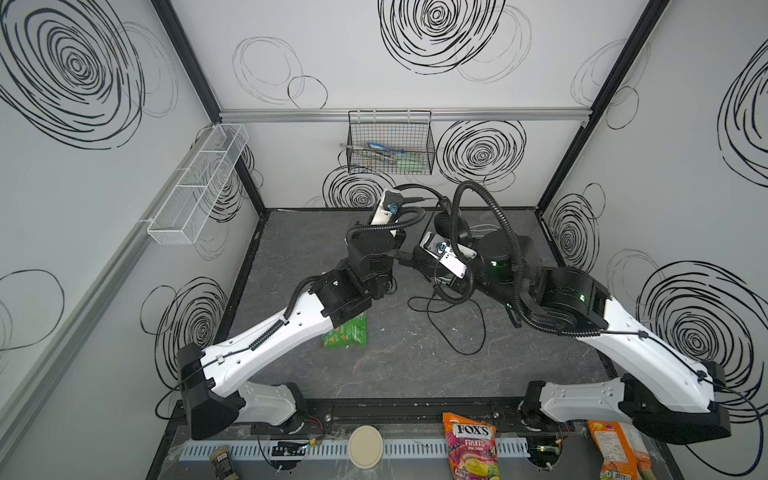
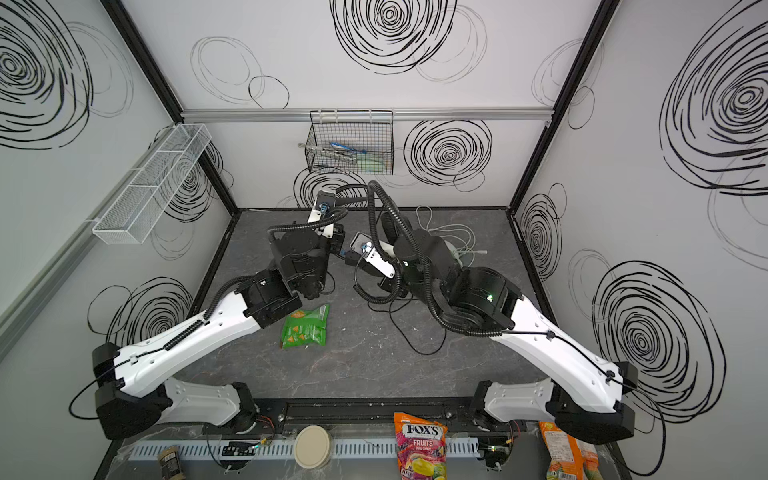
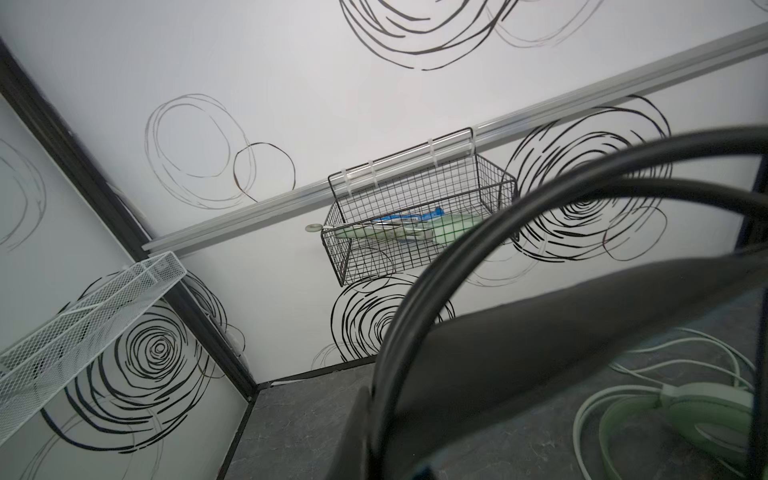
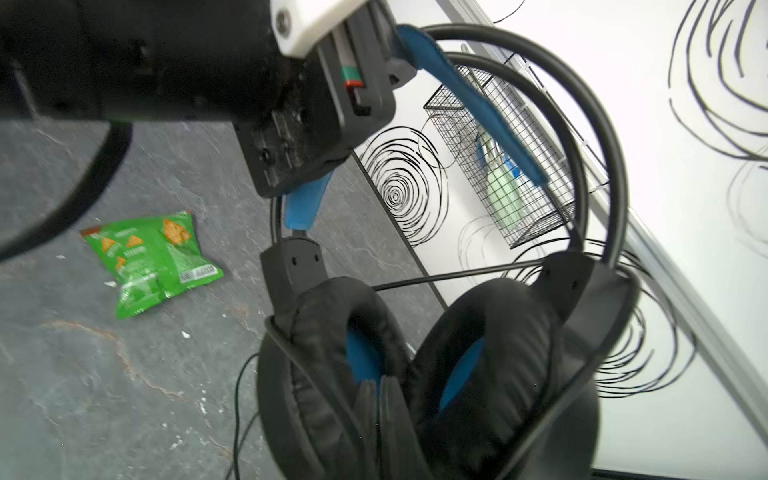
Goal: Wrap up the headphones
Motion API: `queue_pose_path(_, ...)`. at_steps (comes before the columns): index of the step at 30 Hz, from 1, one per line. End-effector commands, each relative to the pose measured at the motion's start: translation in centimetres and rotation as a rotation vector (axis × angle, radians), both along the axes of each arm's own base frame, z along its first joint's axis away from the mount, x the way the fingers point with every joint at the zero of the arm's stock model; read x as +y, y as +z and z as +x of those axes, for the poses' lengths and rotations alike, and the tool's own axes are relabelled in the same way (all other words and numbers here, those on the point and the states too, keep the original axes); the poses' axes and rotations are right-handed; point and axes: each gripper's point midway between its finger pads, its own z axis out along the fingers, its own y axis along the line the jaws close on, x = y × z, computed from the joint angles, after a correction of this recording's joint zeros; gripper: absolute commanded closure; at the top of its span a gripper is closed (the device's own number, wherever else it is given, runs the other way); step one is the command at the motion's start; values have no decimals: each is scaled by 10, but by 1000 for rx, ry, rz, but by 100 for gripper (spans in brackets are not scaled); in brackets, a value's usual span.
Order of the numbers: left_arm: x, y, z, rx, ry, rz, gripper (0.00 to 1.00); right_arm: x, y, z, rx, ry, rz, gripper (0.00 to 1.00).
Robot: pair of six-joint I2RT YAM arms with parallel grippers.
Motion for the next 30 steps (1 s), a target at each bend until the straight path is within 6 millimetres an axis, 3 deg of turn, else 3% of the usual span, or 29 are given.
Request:
queue_pose_path(1,-3,-20,1,79,-62,139,100,-28,47,5,-219,-87,-18,95)
queue_pose_path(7,-8,-30,-9,116,-156,177,100,-29,55,5,-375,-153,-70,92)
queue_pose_path(14,-4,-28,-17,128,-199,153,100,-31,62,1,-517,-214,-81,86)
queue_pose_path(19,-18,-25,-37,135,-382,99,100,-40,70,1,-563,-259,-47,85)
queue_pose_path(23,-21,-21,-48,144,-455,85,100,-53,78,7,-549,-300,44,84)
queue_pose_path(30,-10,-8,-62,153,-539,-30,100,-84,91,29,-497,-382,238,83)
